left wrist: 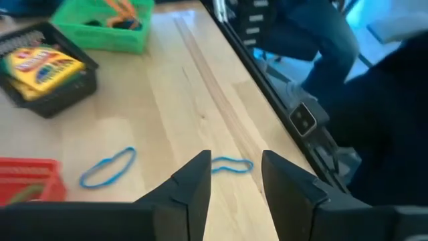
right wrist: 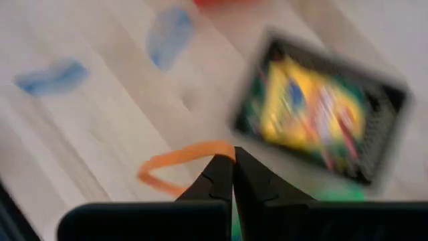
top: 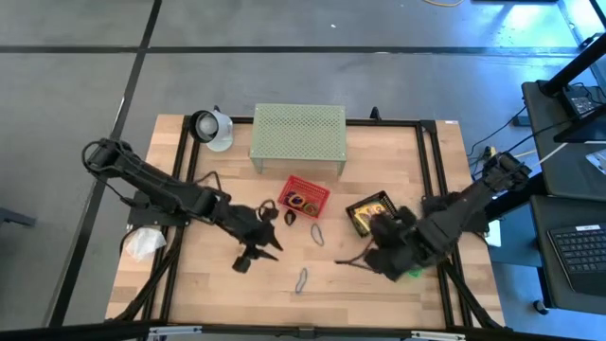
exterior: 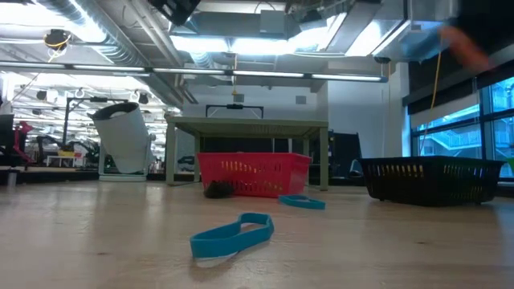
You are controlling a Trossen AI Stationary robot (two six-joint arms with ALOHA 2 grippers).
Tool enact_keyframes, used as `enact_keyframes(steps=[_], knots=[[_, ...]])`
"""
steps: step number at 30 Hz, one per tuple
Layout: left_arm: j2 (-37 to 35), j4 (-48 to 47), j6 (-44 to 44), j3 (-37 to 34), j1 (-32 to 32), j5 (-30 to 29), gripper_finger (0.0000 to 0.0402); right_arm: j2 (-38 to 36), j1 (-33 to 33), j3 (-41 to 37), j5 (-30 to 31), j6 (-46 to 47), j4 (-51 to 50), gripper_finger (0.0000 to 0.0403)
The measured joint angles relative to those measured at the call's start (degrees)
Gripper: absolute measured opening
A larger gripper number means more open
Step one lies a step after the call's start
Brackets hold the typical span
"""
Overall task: Pick & Place Office Desk Supplies
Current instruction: Put the orange rubber band into the green bin
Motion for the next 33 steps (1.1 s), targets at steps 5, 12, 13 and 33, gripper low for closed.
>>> enact_keyframes(steps=[5,12,13,33], knots=[[3.3,1.4,0.1,0.0,-1.7,-0.5,0.0119,0.0,6.0,0.0,-7.5,15.2,-13.4,0.0000],[8.1,3.4,0.2,0.0,-2.7,-0.7,0.0117,0.1,11.5,-0.1,-12.4,26.7,-22.5,0.0000],[8.7,3.9,0.4,0.0,-2.9,-0.7,0.0116,0.1,11.9,-0.2,-12.4,27.2,-22.4,0.0000],[17.6,5.9,16.5,6.2,-6.2,-6.1,0.0111,0.2,11.3,-11.5,-22.1,28.8,-12.8,0.0000]])
